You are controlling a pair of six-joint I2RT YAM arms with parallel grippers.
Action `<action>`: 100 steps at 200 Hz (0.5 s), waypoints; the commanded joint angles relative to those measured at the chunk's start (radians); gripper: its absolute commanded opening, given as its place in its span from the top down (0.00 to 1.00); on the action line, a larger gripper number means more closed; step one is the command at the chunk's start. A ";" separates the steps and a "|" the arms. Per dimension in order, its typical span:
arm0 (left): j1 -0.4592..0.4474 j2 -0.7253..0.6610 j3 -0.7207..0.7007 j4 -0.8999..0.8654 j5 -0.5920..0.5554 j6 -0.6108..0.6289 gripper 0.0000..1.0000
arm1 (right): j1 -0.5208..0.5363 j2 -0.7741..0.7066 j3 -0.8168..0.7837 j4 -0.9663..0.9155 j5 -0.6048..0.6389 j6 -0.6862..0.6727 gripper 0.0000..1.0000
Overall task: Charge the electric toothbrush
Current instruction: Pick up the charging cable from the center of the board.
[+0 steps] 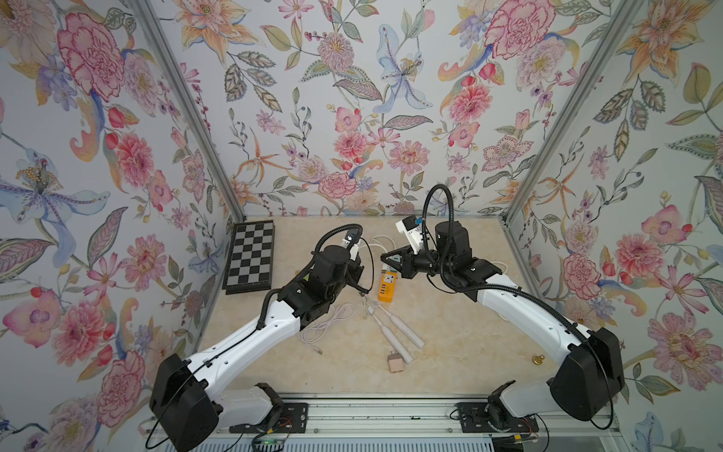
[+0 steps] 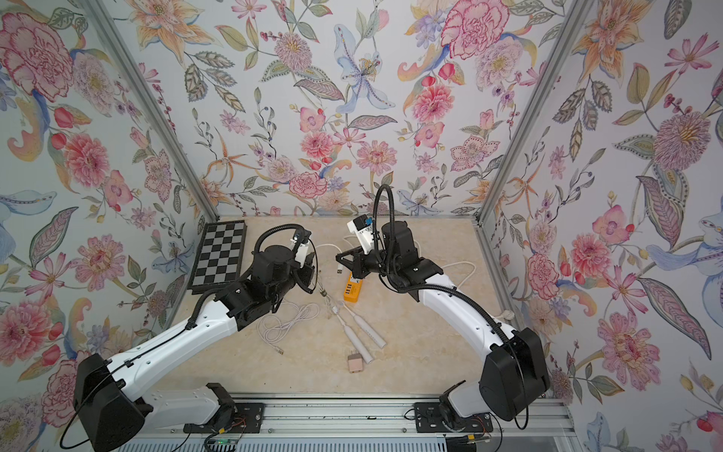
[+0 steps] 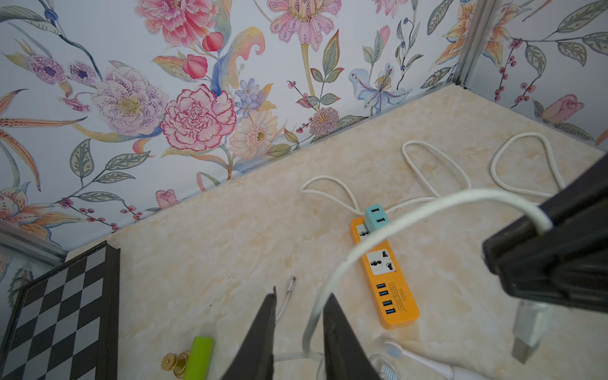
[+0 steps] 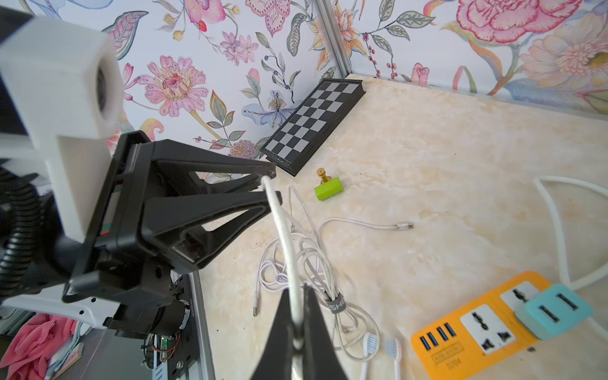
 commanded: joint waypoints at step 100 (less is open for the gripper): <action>0.013 -0.262 -0.168 0.097 0.014 -0.069 0.43 | 0.035 0.037 0.129 -0.108 0.205 0.233 1.00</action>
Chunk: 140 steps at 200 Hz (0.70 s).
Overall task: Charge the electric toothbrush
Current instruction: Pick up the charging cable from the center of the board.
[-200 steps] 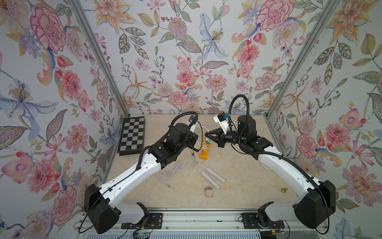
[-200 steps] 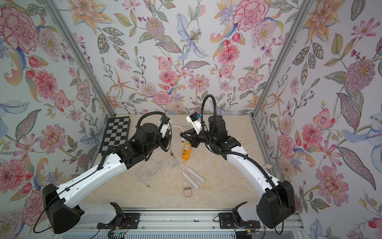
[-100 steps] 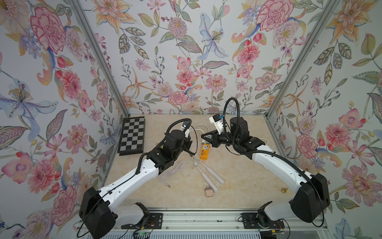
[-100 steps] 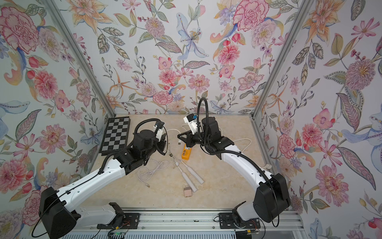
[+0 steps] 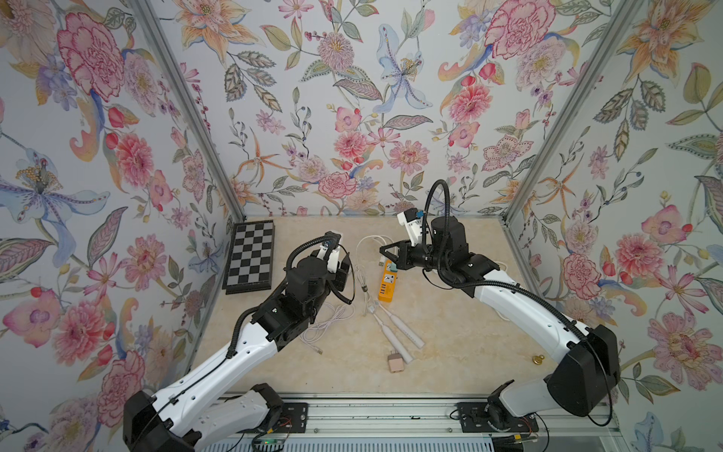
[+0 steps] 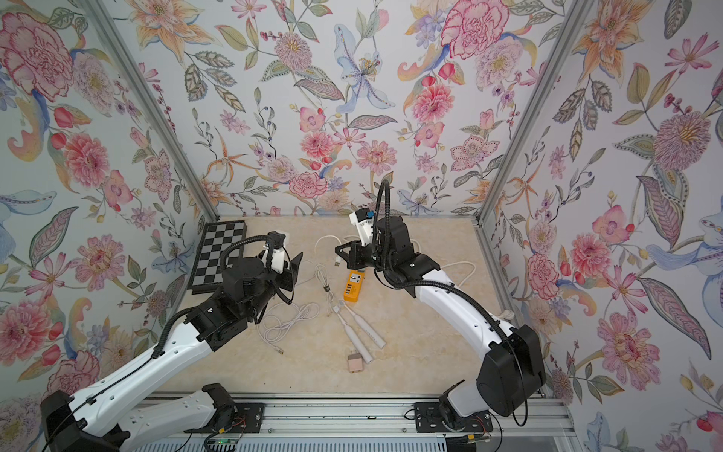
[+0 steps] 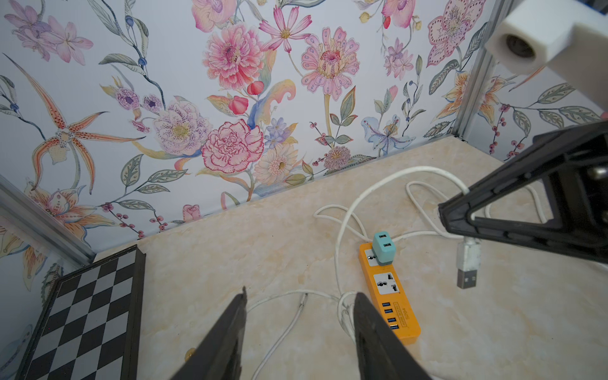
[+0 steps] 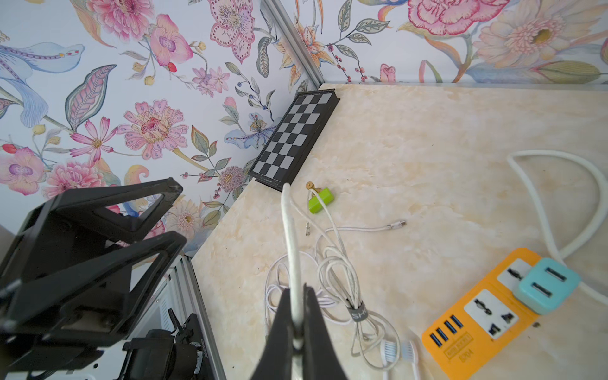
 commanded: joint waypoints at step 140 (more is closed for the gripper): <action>0.002 -0.045 -0.280 0.473 0.327 -0.153 0.39 | 0.049 0.017 0.089 -0.070 0.043 0.143 1.00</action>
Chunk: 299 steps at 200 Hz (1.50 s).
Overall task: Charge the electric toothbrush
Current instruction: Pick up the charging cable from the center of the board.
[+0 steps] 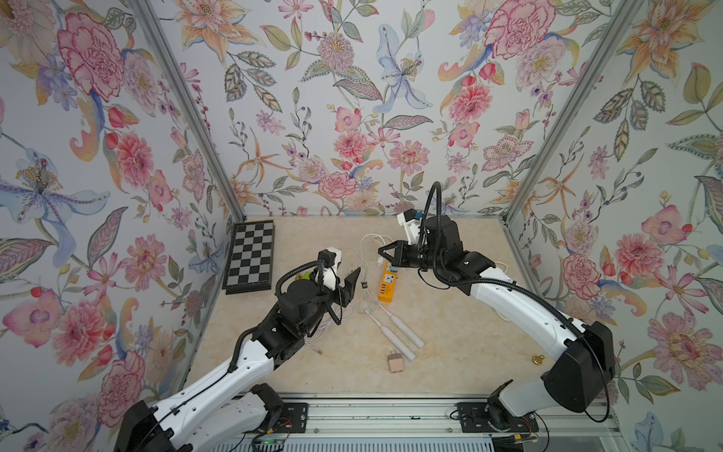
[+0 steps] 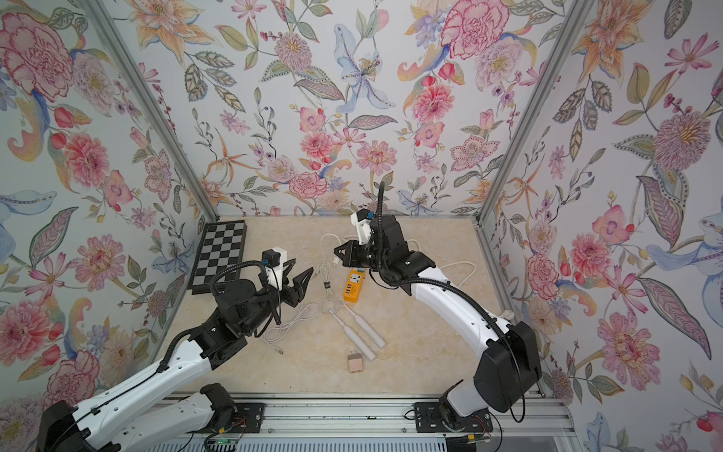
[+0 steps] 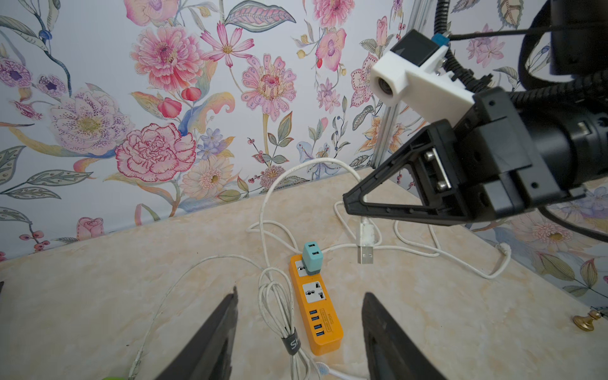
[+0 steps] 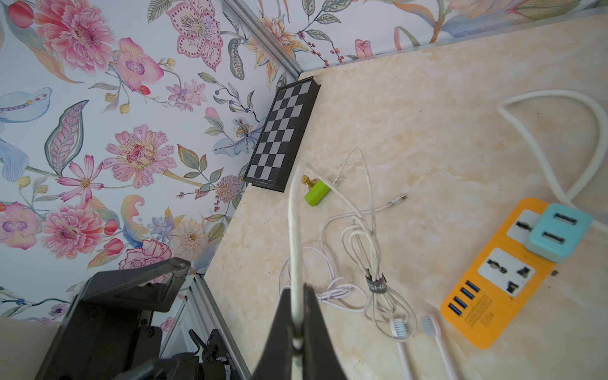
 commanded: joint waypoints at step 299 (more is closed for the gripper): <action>-0.011 0.249 0.152 0.083 -0.096 0.150 1.00 | 0.014 -0.050 0.042 -0.001 -0.036 -0.094 0.44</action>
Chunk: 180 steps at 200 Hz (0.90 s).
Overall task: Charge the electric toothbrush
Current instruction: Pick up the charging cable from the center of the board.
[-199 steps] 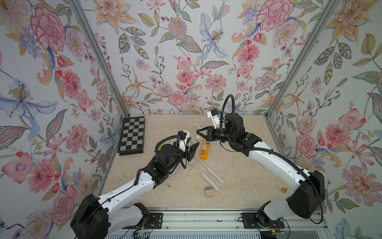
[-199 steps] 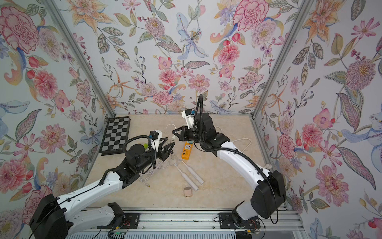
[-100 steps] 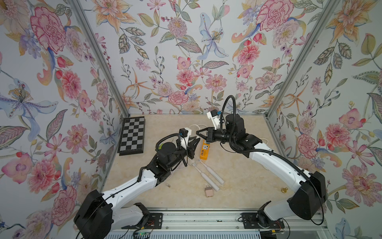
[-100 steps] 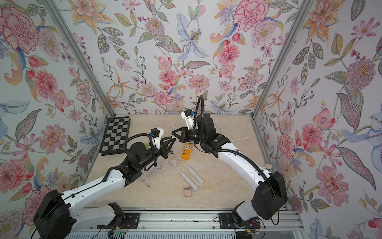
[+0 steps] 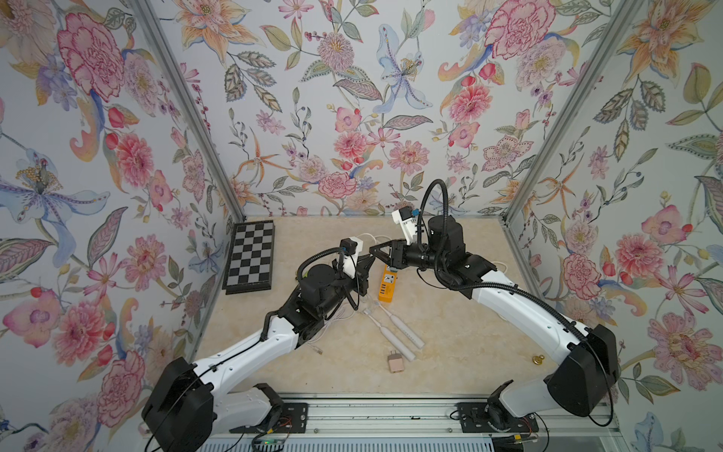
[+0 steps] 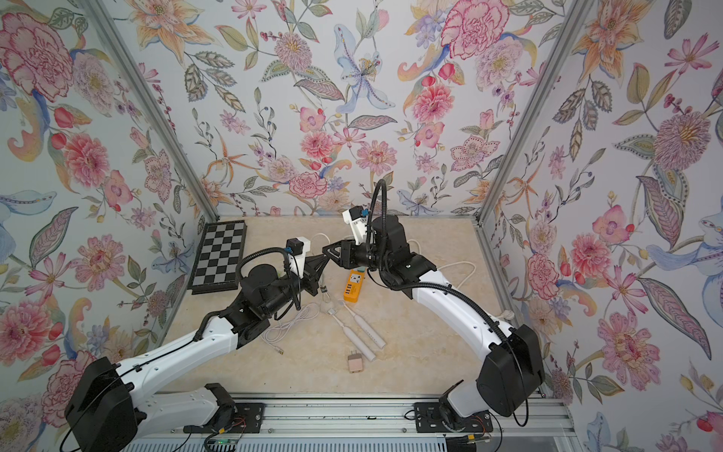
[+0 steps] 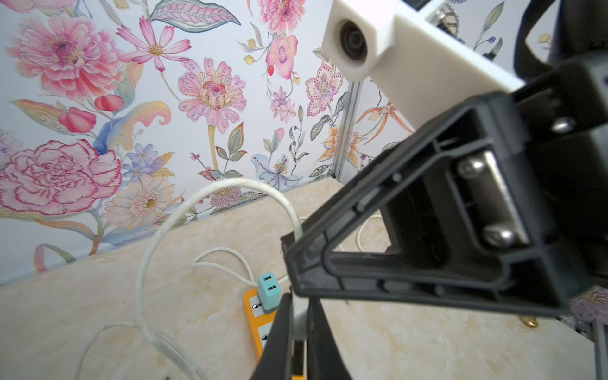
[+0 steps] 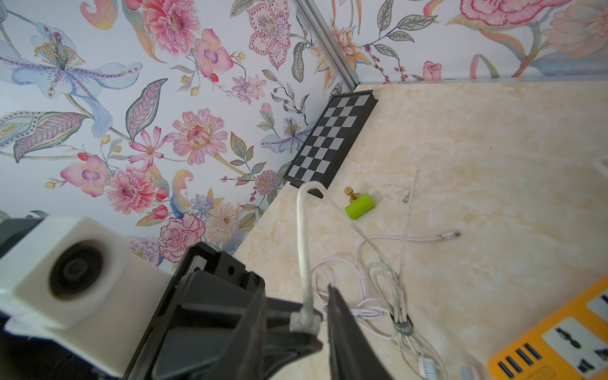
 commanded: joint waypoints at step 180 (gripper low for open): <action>-0.133 0.020 0.037 -0.089 -0.463 0.480 1.00 | 0.071 0.231 0.396 -0.361 0.171 0.075 0.64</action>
